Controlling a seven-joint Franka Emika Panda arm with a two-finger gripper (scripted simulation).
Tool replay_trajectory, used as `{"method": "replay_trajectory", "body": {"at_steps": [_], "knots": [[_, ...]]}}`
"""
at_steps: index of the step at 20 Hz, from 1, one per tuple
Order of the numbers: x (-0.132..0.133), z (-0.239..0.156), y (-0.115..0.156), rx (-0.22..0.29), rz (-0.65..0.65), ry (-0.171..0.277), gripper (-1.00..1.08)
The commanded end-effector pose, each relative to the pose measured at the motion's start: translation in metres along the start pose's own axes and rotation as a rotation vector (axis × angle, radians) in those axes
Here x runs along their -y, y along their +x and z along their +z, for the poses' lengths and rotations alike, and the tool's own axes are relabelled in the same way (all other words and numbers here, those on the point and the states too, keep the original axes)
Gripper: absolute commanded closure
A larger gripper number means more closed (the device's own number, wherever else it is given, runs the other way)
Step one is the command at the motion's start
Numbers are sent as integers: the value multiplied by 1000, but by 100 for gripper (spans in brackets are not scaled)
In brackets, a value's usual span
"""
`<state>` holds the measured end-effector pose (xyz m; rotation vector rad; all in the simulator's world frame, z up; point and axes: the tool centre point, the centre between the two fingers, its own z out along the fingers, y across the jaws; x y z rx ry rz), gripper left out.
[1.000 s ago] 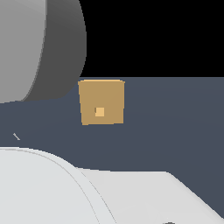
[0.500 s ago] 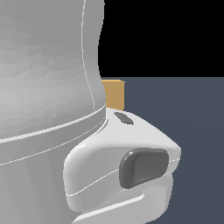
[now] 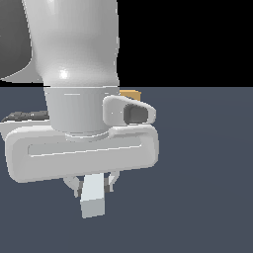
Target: Insert the peg into the horizontal hole in a box.
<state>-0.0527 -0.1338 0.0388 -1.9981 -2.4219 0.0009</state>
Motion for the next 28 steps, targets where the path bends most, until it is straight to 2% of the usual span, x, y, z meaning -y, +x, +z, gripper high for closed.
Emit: {"method": "replay_trajectory", "body": {"at_steps": [1,7,13,19,28], "knots": [[-5,-4,25,1,24,-2,108],[-19,-10,73,1,68,-2,108],[-29,-14,103,1,96,-2,108],[-35,-16,117,1,109,-2,108],[-35,-15,117,1,109,0,108]]}}
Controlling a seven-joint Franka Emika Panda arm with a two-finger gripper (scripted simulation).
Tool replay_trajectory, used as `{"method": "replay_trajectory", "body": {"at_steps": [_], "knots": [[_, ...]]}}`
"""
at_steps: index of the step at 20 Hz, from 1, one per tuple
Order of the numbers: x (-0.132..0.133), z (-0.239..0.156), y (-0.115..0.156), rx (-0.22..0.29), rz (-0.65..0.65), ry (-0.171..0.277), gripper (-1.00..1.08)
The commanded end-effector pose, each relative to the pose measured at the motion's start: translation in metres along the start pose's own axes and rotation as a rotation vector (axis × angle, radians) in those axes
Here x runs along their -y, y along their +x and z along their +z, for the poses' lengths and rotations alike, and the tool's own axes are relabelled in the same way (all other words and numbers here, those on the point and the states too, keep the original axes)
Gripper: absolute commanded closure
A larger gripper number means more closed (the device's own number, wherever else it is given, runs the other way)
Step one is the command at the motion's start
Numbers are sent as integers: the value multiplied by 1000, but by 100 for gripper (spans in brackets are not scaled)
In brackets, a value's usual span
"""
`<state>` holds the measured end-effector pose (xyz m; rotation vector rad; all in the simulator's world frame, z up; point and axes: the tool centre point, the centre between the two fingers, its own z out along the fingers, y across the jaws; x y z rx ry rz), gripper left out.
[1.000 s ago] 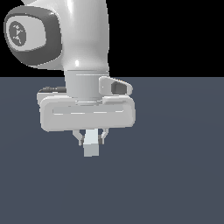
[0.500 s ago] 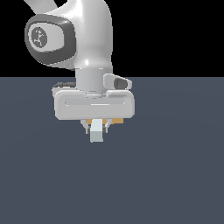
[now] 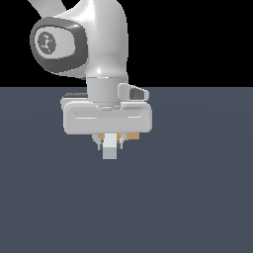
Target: Insert the peg into the horizontal hole in a box.
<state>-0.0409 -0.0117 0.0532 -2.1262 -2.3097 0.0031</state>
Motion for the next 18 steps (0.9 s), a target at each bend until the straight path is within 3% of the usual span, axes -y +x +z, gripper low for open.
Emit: {"method": "replay_trajectory", "body": {"at_steps": [1,8,18], "knots": [[0,0,0,0,0,0,108],[0,0,19,0,0,-1,108],[-1,-1,85,0,0,-3,108]]}}
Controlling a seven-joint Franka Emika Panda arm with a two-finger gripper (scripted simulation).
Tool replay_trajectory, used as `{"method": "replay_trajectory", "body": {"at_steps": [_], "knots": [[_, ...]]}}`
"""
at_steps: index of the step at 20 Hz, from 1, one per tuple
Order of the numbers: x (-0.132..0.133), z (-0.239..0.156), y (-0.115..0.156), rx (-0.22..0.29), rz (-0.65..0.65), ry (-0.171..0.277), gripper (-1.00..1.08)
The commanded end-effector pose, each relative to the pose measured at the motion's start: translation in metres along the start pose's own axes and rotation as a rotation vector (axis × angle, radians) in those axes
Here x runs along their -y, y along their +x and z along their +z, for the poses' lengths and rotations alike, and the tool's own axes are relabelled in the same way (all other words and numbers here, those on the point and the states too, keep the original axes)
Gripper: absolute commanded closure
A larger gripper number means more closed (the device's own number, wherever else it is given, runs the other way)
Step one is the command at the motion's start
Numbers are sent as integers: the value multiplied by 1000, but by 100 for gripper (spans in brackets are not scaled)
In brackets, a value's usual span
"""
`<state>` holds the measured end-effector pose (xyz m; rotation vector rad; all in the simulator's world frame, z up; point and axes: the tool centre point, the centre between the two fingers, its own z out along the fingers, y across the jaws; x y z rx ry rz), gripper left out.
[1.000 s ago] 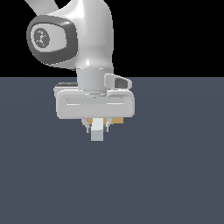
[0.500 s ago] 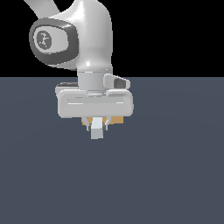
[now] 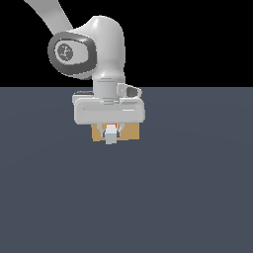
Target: Insert the peg into the horizontal hole in a box.
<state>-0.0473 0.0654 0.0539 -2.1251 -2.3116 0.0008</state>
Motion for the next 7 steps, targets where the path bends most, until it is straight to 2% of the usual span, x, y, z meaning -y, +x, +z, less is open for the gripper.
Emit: {"method": "replay_trajectory", "body": {"at_steps": [1,7], "knots": [[-1,-1,12,0,2,-3,108],[-3,-1,20,0,2,-3,108]]}}
